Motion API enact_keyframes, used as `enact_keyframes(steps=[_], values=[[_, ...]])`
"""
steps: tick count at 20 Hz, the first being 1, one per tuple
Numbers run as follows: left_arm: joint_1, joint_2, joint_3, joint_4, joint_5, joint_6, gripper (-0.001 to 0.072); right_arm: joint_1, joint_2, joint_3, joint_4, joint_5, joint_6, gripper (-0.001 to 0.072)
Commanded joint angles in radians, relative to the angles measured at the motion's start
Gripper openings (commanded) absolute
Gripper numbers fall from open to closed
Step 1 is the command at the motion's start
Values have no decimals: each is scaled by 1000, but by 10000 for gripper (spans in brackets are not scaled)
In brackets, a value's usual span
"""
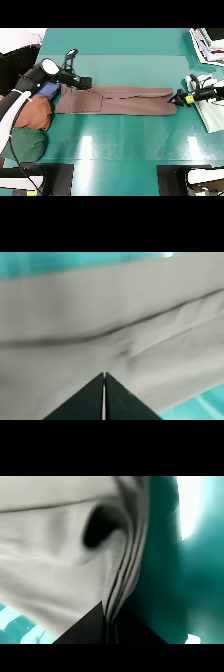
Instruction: Fold the shirts.
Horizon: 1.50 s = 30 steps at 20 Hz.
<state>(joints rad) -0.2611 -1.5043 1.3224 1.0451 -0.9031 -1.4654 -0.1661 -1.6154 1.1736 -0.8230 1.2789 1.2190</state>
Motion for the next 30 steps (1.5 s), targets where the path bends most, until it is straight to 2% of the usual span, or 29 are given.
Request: enact_keyframes(steps=[1,4,9,17,20,24,26,30], values=[[-101,-73,62,-8,56,-24,24,12,47,114,21,96,22,14],[-189,-203,173,-34,48,-26,25,53,108,245,26,173,81,13],[-301,-402,364,-36,-37,-28,25,172,132,441,190,186,90,13],[-297,-440,409,-3,-58,-27,25,364,101,649,203,137,101,13],[-241,-438,502,23,-159,-27,25,443,48,717,203,134,100,14],[-100,-349,617,132,-257,-27,25,595,-44,811,207,97,100,14],[-12,-287,665,180,-309,-26,25,697,-104,846,246,24,98,14],[174,-148,695,209,-341,-19,26,906,-244,863,256,-247,58,16]])
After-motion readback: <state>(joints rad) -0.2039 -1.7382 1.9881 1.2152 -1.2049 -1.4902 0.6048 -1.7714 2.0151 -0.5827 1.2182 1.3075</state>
